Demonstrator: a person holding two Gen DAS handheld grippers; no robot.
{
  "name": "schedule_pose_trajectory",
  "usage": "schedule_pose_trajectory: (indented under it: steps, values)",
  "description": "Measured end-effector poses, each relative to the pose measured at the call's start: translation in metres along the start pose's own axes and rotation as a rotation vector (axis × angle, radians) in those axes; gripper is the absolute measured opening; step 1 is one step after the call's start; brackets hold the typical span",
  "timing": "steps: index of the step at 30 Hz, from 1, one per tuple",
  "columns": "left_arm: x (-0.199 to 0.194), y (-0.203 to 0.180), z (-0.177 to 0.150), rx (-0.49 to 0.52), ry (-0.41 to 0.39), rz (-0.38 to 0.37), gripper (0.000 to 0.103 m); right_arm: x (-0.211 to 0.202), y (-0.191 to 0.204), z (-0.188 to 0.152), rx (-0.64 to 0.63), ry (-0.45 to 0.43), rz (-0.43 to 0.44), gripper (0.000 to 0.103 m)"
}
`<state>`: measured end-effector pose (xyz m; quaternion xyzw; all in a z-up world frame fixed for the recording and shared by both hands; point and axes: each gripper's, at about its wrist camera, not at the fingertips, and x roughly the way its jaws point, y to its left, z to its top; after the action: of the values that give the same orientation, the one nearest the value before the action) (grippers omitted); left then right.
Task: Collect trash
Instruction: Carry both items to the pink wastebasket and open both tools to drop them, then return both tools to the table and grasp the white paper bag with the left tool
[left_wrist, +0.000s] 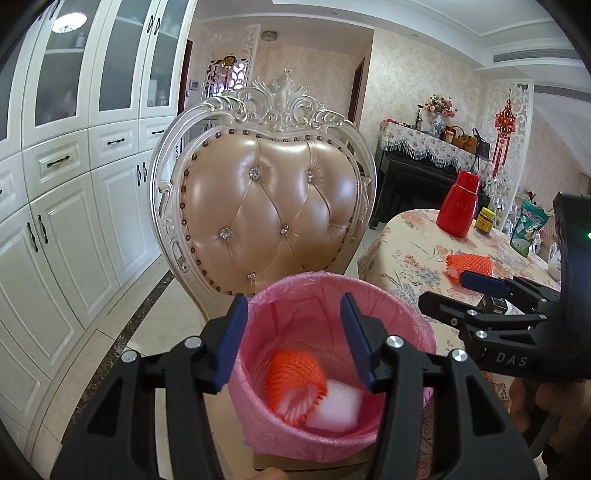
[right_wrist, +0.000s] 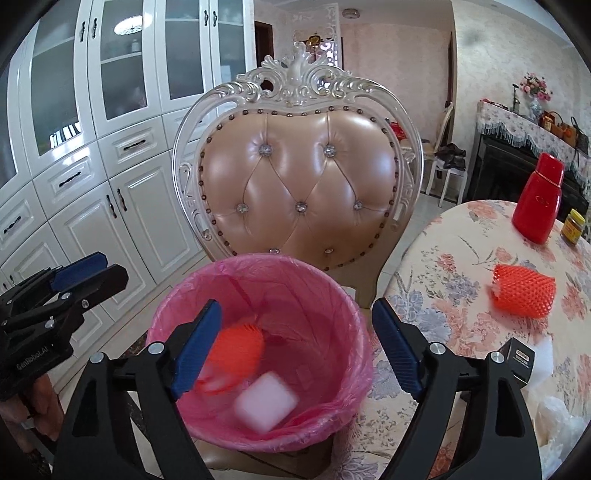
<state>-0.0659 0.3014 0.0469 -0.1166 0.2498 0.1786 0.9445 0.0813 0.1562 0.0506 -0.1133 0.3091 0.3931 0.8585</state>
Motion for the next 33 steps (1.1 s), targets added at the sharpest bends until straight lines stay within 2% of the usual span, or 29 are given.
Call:
schedule_pose_trajectory:
  steps: [14, 33]
  values:
    - [0.001, -0.032, -0.004, 0.033, 0.016, -0.049, 0.060, -0.040, -0.038, -0.022, 0.060, -0.035, -0.070, 0.082]
    - [0.010, -0.133, -0.020, 0.129, 0.049, -0.175, 0.065, -0.124, -0.130, -0.077, 0.175, -0.083, -0.232, 0.084]
